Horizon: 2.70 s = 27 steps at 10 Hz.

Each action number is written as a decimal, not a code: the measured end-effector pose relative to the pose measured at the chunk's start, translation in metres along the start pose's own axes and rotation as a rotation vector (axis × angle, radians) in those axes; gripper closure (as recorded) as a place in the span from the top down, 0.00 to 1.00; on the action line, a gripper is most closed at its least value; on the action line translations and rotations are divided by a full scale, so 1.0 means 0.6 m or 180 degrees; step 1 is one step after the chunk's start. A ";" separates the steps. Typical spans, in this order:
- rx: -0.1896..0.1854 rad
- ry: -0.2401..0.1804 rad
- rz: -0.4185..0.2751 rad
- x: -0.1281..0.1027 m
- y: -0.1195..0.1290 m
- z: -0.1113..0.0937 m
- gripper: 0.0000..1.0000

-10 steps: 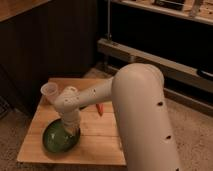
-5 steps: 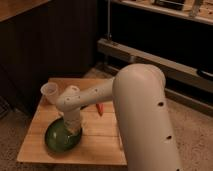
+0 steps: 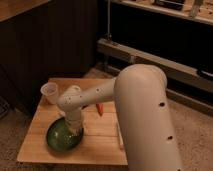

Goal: Push the ceramic bowl across the table

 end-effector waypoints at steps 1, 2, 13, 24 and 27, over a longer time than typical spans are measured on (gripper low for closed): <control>-0.0007 0.0007 -0.0004 0.000 0.001 0.000 0.09; -0.0016 0.0016 -0.0007 0.000 0.002 0.001 0.09; -0.0123 0.0136 -0.0038 0.005 0.001 0.005 0.09; -0.0222 0.0271 -0.0088 0.018 0.007 0.012 0.09; -0.0252 0.0343 -0.0151 0.017 0.020 0.015 0.09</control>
